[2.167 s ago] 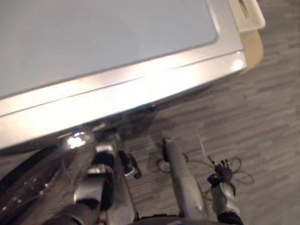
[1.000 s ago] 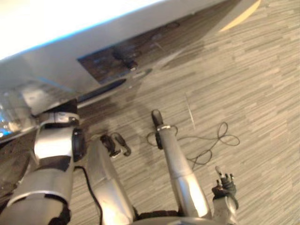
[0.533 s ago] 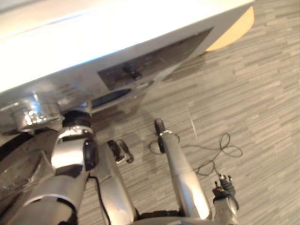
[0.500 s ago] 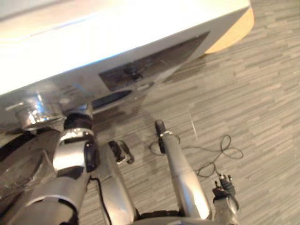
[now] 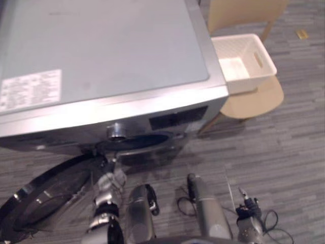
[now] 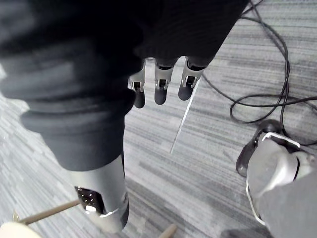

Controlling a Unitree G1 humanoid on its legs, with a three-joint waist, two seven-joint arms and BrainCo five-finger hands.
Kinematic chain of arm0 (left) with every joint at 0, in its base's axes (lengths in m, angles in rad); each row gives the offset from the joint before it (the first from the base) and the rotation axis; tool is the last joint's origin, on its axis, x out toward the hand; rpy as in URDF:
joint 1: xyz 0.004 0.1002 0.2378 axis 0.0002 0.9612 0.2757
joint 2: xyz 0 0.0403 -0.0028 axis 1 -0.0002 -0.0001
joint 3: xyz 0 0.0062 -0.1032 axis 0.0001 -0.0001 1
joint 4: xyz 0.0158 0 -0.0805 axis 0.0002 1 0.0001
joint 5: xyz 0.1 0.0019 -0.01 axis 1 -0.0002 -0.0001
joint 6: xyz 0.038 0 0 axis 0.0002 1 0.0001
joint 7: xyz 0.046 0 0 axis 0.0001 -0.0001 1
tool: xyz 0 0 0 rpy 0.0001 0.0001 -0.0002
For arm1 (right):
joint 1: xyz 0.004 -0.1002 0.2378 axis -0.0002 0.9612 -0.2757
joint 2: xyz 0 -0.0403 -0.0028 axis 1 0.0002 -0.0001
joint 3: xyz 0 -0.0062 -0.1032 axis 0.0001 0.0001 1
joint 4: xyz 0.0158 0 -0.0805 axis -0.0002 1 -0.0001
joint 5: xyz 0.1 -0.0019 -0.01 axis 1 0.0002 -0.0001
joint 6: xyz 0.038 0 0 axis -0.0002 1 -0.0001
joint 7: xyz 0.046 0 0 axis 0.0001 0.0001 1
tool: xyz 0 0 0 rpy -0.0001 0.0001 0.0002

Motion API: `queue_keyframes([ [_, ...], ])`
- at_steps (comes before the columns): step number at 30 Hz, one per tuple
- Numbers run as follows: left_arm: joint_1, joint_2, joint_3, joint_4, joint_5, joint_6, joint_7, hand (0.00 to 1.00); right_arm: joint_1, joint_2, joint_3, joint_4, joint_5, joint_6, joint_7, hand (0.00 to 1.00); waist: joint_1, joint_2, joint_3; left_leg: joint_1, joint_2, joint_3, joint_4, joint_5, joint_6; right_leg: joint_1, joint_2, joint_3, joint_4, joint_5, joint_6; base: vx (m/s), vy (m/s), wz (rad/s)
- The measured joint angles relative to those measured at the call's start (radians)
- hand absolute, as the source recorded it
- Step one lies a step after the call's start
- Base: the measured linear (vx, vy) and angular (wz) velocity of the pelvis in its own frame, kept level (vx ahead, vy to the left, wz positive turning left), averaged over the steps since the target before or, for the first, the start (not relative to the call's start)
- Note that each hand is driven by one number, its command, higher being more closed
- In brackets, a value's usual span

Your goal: Pick up the laundry basket with both hands and put the clothes into the washing machine.

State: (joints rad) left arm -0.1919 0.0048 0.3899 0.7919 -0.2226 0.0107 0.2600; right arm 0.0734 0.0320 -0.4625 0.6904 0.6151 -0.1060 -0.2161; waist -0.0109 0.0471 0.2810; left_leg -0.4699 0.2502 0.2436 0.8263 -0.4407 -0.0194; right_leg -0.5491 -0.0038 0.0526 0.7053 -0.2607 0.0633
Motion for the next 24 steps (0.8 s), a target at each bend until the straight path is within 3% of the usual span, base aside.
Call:
queue_keyframes([
  [5,0.173,-0.058,-0.038,0.014,0.004,-0.020,-0.023,0.00,0.001,0.008,0.010,0.034,-0.036,0.003,0.000,0.00,0.007,-0.015,-0.078,0.102,-0.060,-0.021,-0.170,0.074,-0.001,0.123,-0.047,-0.045,-0.140,0.034,-0.002,0.08,-0.024,0.35],
  [7,0.218,-0.063,-0.038,0.053,0.020,-0.021,-0.038,0.00,0.008,0.021,0.008,0.067,-0.057,0.007,0.001,0.00,0.025,-0.032,-0.114,0.170,-0.096,-0.030,-0.301,0.136,-0.005,0.194,-0.070,-0.071,-0.239,0.066,-0.004,0.11,-0.042,0.44],
  [11,0.278,-0.066,-0.037,0.041,0.017,-0.031,-0.041,0.00,0.015,0.035,0.000,0.121,-0.090,0.031,0.003,0.00,0.028,-0.033,-0.169,0.249,-0.148,-0.080,-0.485,0.237,-0.018,0.294,-0.107,-0.144,-0.365,0.103,-0.003,0.10,-0.034,0.57],
  [14,0.377,-0.072,-0.097,-0.185,0.022,-0.041,-0.019,0.00,0.031,0.043,-0.002,0.121,-0.126,0.038,0.001,0.00,0.032,-0.033,-0.187,0.296,-0.172,-0.110,-0.581,0.292,-0.030,0.340,-0.123,-0.191,-0.405,0.107,-0.003,0.08,-0.033,0.52],
  [17,0.464,-0.069,-0.101,-0.487,0.068,-0.058,0.025,0.00,0.052,0.045,0.014,0.115,-0.166,0.038,-0.004,0.00,0.056,-0.034,-0.190,0.316,-0.177,-0.137,-0.625,0.326,-0.042,0.364,-0.126,-0.225,-0.416,0.105,-0.005,0.02,-0.048,0.37],
  [20,0.515,-0.075,-0.036,-0.700,0.157,-0.070,0.095,0.00,0.063,0.039,0.058,0.108,-0.196,0.037,-0.025,0.00,0.067,-0.027,-0.194,0.349,-0.183,-0.162,-0.654,0.342,-0.045,0.395,-0.134,-0.252,-0.412,0.088,-0.011,-0.02,-0.030,0.28],
  [24,0.531,-0.079,0.046,-0.860,0.223,-0.074,0.173,0.00,0.069,0.038,0.101,0.091,-0.215,0.039,-0.027,0.00,0.082,-0.027,-0.198,0.363,-0.192,-0.179,-0.653,0.340,-0.043,0.408,-0.148,-0.269,-0.374,0.060,-0.012,-0.04,-0.011,0.19],
])
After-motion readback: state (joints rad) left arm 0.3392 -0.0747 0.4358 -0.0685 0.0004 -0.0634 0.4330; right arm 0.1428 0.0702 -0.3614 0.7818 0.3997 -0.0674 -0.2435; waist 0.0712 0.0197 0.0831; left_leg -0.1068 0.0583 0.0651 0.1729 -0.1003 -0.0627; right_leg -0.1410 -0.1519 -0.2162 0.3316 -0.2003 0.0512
